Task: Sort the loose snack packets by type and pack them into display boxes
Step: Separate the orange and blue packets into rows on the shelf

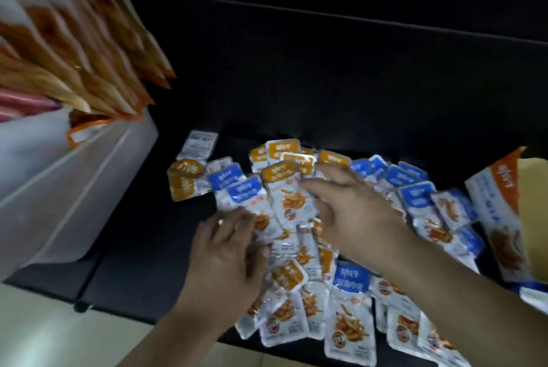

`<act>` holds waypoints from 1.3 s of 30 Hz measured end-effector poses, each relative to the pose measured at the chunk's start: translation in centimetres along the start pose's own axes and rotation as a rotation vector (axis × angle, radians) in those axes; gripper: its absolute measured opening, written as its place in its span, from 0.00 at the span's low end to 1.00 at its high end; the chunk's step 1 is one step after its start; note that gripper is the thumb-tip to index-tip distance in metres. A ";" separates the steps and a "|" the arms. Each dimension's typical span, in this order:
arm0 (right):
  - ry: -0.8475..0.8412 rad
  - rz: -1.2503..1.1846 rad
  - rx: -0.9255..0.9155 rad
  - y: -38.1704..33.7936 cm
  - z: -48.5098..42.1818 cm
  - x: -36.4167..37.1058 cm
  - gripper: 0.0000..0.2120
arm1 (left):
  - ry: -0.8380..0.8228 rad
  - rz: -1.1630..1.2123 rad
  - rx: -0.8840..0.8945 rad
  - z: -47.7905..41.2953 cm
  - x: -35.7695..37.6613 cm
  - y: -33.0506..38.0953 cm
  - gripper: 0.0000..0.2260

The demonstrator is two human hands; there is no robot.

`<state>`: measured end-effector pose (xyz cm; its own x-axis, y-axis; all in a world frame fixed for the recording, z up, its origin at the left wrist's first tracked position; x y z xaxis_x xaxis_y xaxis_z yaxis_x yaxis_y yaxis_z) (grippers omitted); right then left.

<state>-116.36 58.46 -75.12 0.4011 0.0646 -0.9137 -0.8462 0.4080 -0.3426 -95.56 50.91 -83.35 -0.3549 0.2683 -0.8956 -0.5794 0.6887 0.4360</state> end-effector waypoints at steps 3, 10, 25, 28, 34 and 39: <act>-0.111 -0.068 -0.156 -3.7 -1.8 3.2 0.24 | -0.021 0.137 0.047 0.2 -0.3 -0.6 0.17; -0.155 0.165 -0.151 -5.1 -4.0 5.7 0.26 | 0.039 -0.098 0.028 -5.3 -5.3 -7.9 0.23; -0.100 0.128 -0.144 -6.5 -4.4 6.5 0.28 | 0.135 -0.468 -0.037 1.3 -8.1 -11.1 0.14; 0.024 0.014 -0.176 -5.9 -3.9 6.5 0.27 | 0.346 -0.375 -0.091 1.3 -11.5 -8.9 0.12; 0.165 -0.740 0.080 -6.8 -1.6 1.7 0.33 | 0.360 0.287 -0.171 -0.1 -13.3 -3.2 0.09; -0.006 -1.267 0.384 -7.3 -0.6 0.8 0.31 | 0.173 1.060 -0.485 -1.5 -10.6 -0.6 0.05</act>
<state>-110.05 54.95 -73.44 0.8378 -0.5459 -0.0080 0.2644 0.4186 -0.8688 -92.56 46.63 -73.97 -0.9002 0.4316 -0.0576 -0.1401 -0.1618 0.9768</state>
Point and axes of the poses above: each hand's wrist, its own z-axis away from the middle knuckle, its own x-axis out of the palm, y = z × x, the point moved 2 cm from there along -z, towards the middle knuckle, and after that the axes turned 3 degrees about x, right-handed, at the moved point
